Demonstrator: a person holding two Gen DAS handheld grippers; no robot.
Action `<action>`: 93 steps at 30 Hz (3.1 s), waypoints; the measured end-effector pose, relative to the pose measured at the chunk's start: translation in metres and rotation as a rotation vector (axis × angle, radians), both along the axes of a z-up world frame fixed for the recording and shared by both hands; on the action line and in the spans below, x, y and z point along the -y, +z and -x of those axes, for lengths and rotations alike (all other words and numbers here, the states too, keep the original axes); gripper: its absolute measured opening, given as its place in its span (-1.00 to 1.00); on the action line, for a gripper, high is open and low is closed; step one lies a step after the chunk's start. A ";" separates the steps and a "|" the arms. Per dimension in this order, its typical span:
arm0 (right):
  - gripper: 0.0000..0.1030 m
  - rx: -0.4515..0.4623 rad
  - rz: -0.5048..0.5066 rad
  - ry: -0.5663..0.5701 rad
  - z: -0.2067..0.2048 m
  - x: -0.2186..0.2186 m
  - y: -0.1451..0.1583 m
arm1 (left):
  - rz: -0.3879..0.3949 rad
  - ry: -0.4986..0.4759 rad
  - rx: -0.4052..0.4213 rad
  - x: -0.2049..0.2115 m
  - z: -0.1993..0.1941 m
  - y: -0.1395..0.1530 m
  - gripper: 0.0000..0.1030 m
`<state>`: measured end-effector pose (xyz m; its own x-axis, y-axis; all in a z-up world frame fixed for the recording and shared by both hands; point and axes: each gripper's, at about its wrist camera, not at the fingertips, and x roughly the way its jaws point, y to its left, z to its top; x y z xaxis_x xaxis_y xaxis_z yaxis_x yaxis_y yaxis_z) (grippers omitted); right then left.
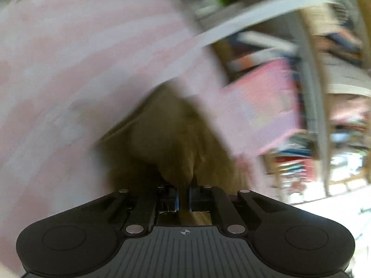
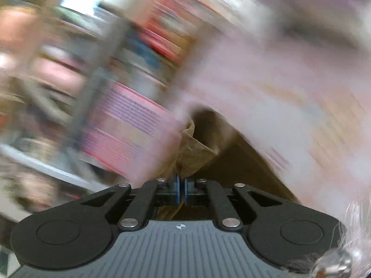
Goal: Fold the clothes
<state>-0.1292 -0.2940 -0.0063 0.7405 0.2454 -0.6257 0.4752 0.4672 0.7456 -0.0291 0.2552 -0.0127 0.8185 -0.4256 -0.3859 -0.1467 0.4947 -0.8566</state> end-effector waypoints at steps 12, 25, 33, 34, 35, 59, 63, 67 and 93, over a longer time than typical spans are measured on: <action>-0.93 0.220 0.096 0.031 -0.002 -0.007 0.044 | -0.017 -0.025 -0.044 -0.003 0.013 -0.022 -0.88; -0.61 -0.117 0.225 0.064 0.023 -0.019 -0.025 | -0.119 -0.046 -0.214 -0.011 0.029 -0.068 -0.63; -0.55 -0.138 0.323 0.053 0.021 -0.021 -0.023 | -0.136 0.021 -0.198 -0.011 0.024 -0.055 -0.81; -0.67 -0.133 0.332 0.060 0.019 -0.022 -0.024 | -0.150 0.018 -0.154 -0.007 0.026 -0.047 -0.83; -0.72 -0.120 0.338 0.065 0.020 -0.022 -0.023 | -0.190 0.008 -0.110 -0.002 0.029 -0.037 -0.84; -0.38 -0.172 0.378 0.098 0.016 -0.030 -0.029 | -0.101 0.110 -0.269 -0.008 0.039 -0.073 -0.04; -0.70 -0.167 0.409 0.127 0.002 -0.034 -0.031 | -0.041 0.119 -0.284 -0.004 0.026 -0.083 -0.70; -0.78 -0.123 0.437 0.120 -0.028 -0.030 -0.026 | -0.145 0.066 -0.234 0.013 0.005 -0.061 -0.83; -0.33 -0.027 0.604 0.132 -0.012 -0.038 0.007 | -0.356 0.107 -0.189 -0.017 0.060 -0.037 0.15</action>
